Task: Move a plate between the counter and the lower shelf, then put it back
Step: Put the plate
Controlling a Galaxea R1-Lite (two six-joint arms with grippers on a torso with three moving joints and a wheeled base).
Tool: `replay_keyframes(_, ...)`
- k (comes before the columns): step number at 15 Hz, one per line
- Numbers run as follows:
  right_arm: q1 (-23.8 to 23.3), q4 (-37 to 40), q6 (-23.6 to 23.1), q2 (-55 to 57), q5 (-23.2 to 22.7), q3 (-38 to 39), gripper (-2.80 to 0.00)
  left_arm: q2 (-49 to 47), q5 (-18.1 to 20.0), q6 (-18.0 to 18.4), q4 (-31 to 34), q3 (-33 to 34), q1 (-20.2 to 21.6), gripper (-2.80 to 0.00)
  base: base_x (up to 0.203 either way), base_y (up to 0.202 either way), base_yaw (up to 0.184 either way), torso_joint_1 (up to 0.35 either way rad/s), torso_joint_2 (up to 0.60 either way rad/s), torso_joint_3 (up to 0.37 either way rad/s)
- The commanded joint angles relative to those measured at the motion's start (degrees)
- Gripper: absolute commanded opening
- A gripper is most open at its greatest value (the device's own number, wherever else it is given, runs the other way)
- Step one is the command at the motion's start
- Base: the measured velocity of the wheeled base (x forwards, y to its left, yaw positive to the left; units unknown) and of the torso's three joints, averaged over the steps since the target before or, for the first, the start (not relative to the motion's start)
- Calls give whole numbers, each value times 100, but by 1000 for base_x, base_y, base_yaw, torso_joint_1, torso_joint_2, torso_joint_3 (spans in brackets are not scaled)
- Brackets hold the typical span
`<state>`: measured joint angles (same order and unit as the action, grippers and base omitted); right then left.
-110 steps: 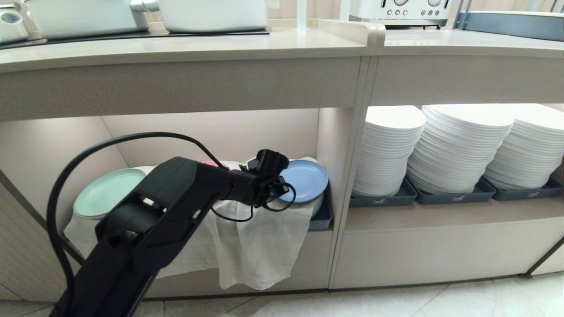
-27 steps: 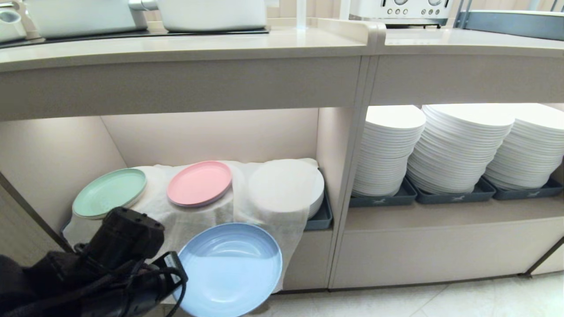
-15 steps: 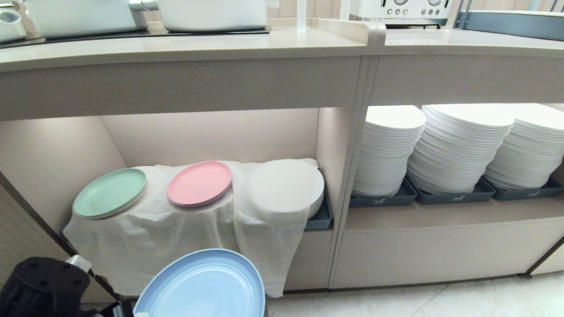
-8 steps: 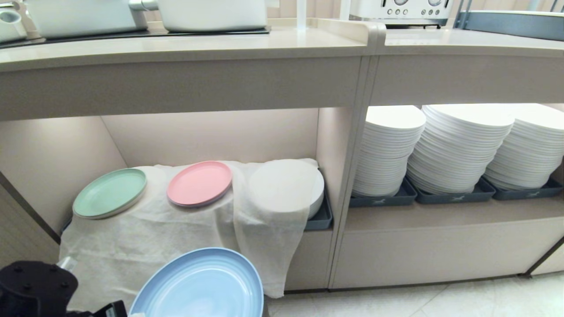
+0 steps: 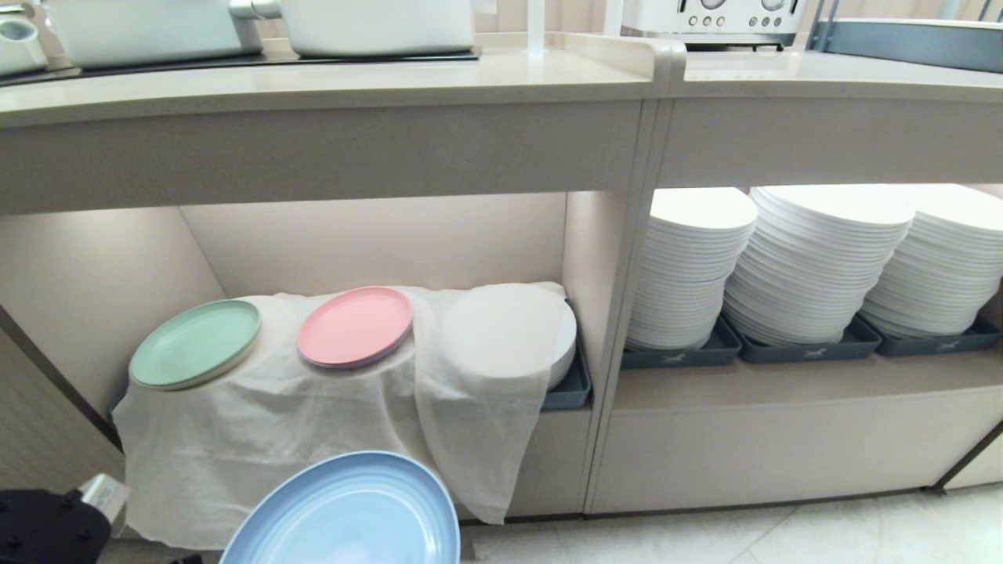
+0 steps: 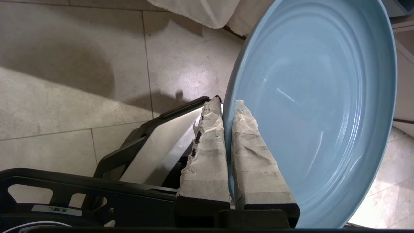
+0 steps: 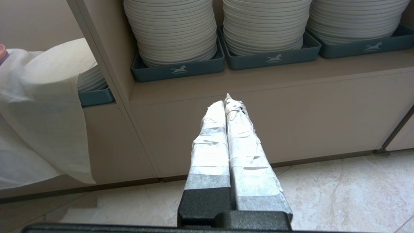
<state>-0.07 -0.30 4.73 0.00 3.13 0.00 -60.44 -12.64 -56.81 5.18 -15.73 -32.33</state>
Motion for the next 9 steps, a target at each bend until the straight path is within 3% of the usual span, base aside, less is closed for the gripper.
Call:
replay_keyframes(1, -1, -5, 2, 0, 3, 0, -280, 163, -10, -32, 12, 64, -1, -280, 0, 0, 0, 0, 0, 0)
replay_keyframes(9, -1, -5, 2, 0, 3, 0, -280, 235, -1, -32, 124, 79, -1, -280, 0, 0, 0, 0, 0, 0)
